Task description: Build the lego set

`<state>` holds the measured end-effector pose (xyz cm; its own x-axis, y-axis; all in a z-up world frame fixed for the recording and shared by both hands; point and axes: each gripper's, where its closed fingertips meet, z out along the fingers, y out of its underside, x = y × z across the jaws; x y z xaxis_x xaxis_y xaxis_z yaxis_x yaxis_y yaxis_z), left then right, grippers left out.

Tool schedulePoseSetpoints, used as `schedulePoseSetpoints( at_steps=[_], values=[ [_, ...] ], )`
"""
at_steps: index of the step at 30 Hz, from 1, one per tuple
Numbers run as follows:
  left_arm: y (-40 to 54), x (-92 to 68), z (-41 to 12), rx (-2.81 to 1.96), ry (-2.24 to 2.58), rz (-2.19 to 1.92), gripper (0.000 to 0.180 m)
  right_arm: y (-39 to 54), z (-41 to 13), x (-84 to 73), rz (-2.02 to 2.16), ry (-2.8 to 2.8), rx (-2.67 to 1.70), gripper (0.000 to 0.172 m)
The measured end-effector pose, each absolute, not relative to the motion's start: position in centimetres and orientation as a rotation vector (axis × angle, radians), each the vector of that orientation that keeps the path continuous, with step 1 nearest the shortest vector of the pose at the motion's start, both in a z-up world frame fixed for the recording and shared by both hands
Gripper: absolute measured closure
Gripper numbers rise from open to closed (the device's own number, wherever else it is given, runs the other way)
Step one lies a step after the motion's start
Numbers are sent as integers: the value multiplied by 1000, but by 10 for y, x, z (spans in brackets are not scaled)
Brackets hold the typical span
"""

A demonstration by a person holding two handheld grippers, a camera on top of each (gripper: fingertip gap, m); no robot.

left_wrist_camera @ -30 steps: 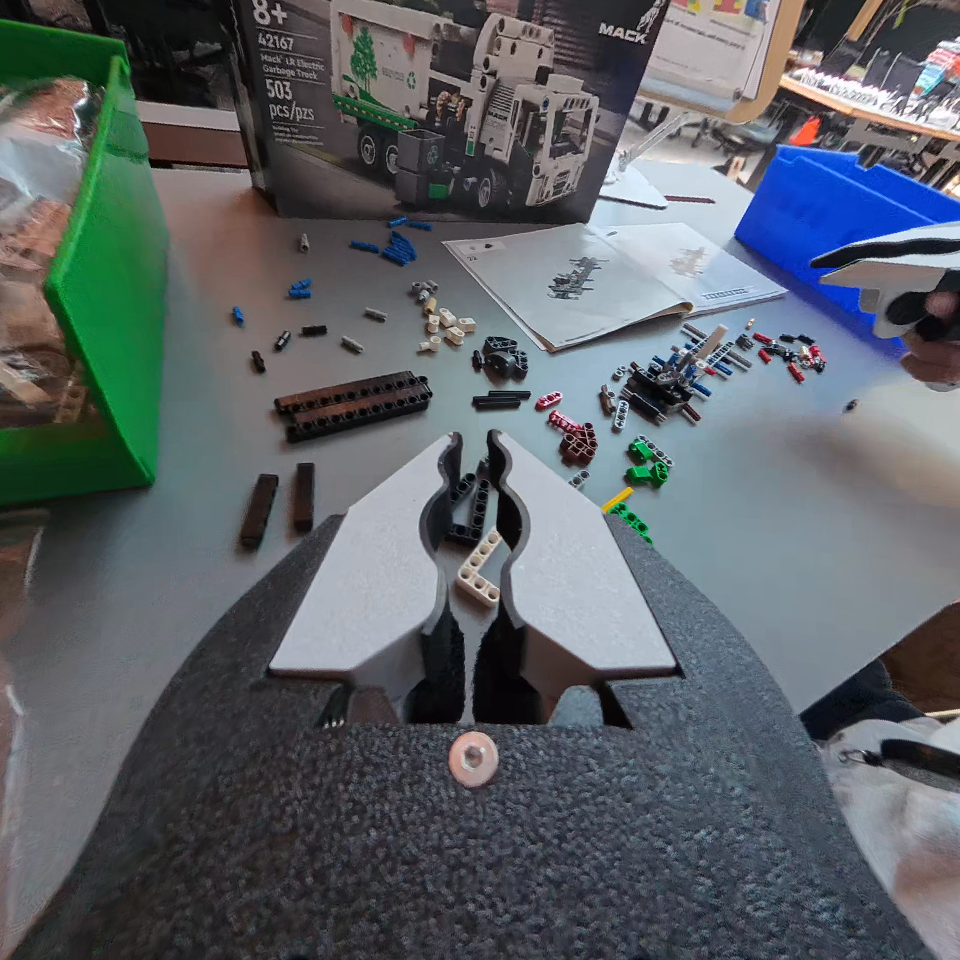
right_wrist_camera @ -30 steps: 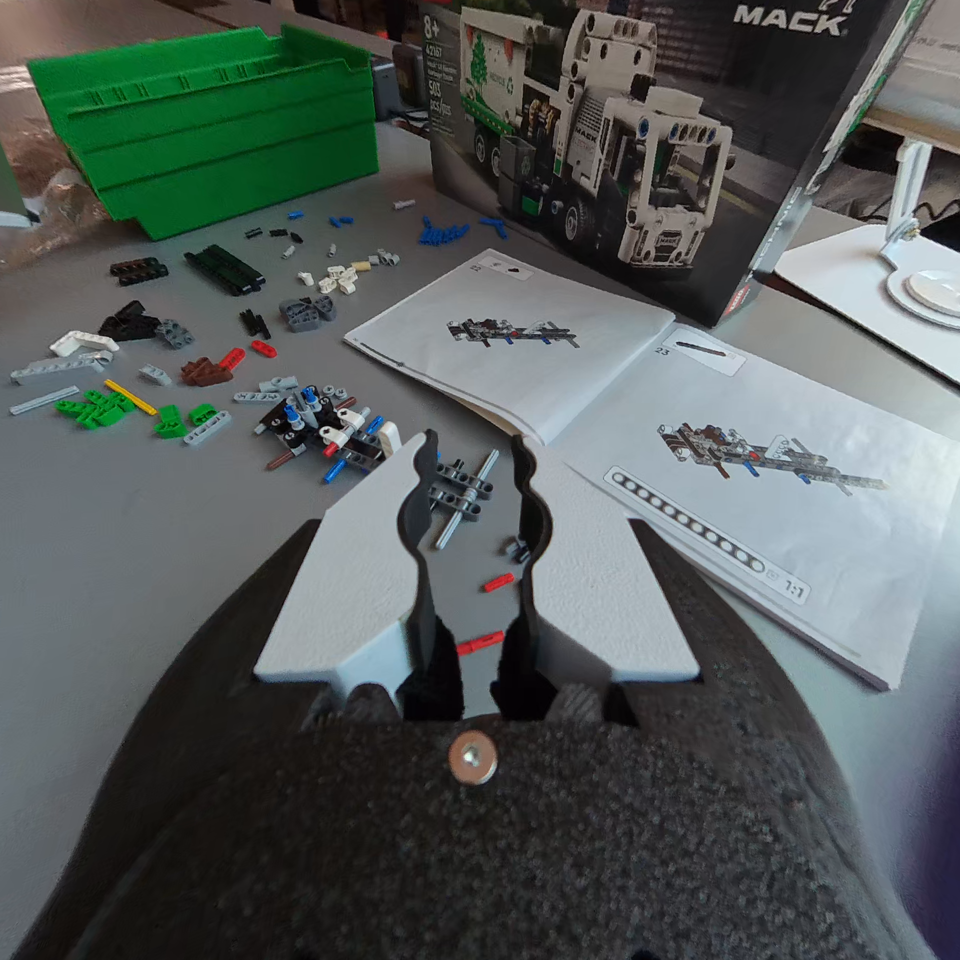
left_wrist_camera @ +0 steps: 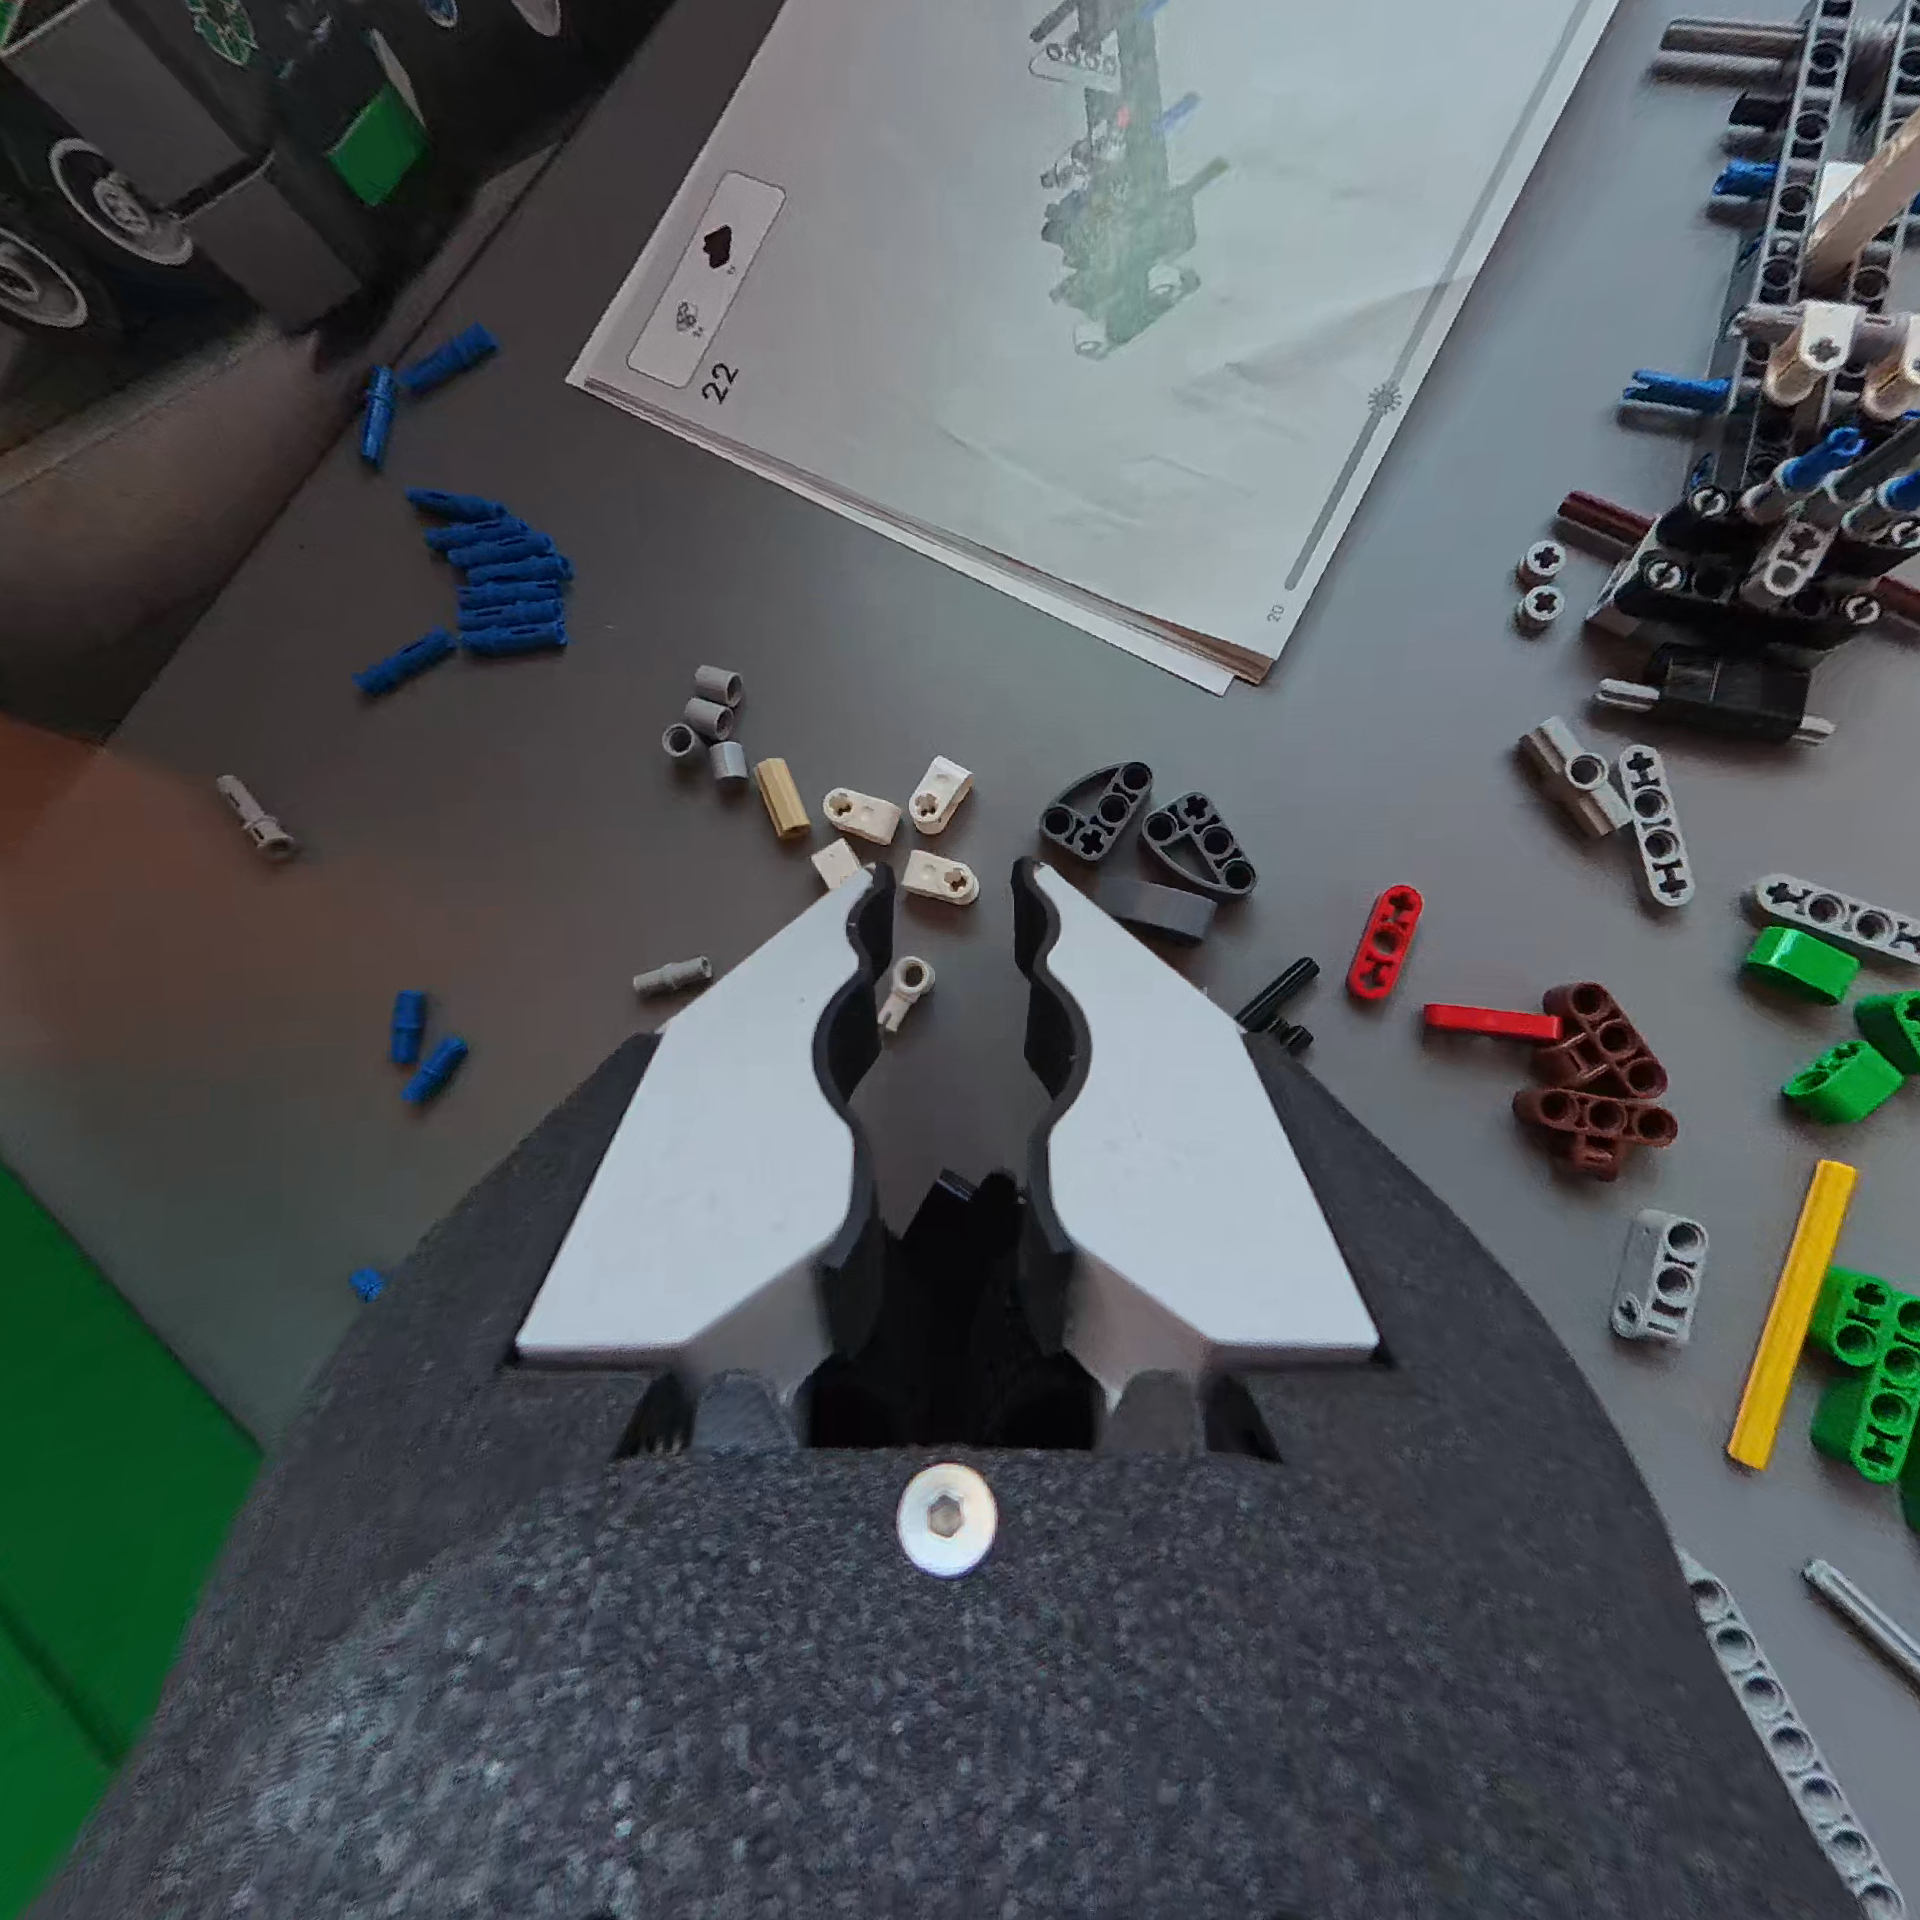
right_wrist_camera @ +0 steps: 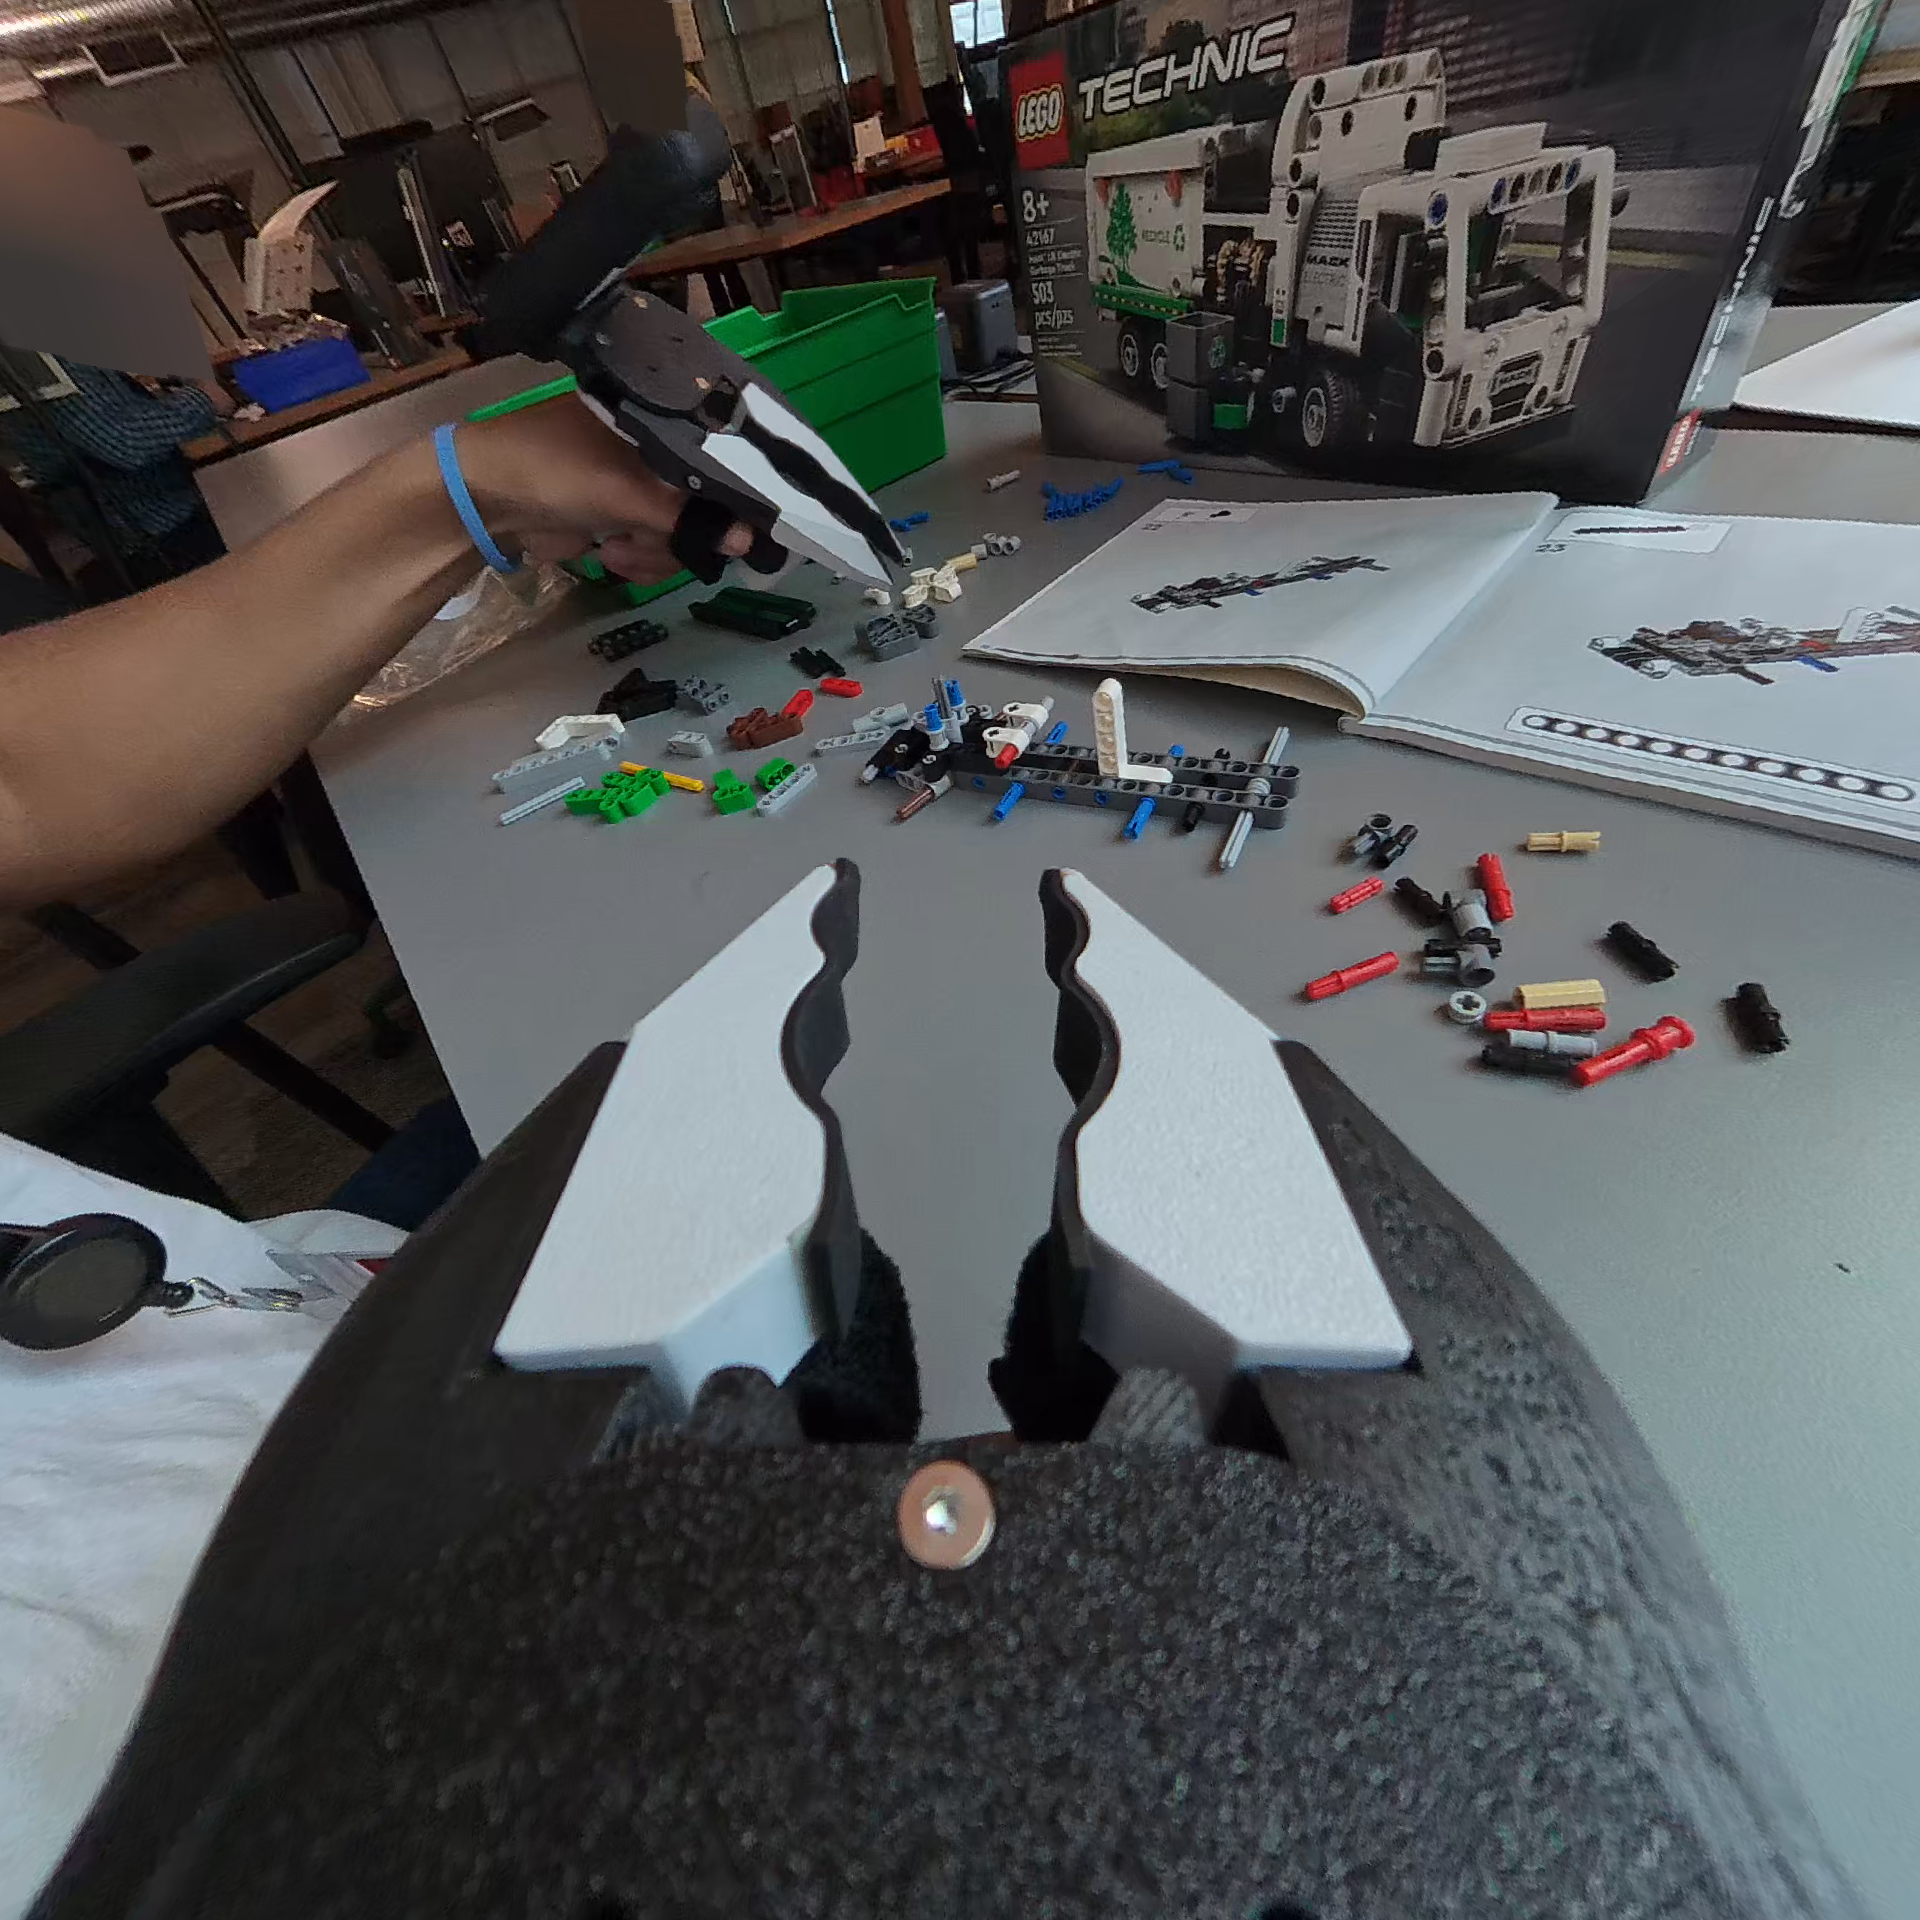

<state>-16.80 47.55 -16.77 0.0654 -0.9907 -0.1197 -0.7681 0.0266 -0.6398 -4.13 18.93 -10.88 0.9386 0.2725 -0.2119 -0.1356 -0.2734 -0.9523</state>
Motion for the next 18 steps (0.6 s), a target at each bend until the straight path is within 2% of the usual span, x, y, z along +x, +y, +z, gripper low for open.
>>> schedulePoseSetpoints(
  at_steps=[7,12,16,18],
  values=[
    [485,-163,-184,-1801,1848,-369,166,187,-109,-38,416,-105,-1812,136],
    [473,-159,-167,-1738,1844,-429,167,186,-107,-39,408,-115,-1813,137],
    [379,-137,-113,-1465,1935,-744,167,185,-101,-38,391,-120,-1808,137],
    [307,-130,-109,-1277,2090,-891,167,184,-99,-35,385,-112,-1805,137]
  ],
)
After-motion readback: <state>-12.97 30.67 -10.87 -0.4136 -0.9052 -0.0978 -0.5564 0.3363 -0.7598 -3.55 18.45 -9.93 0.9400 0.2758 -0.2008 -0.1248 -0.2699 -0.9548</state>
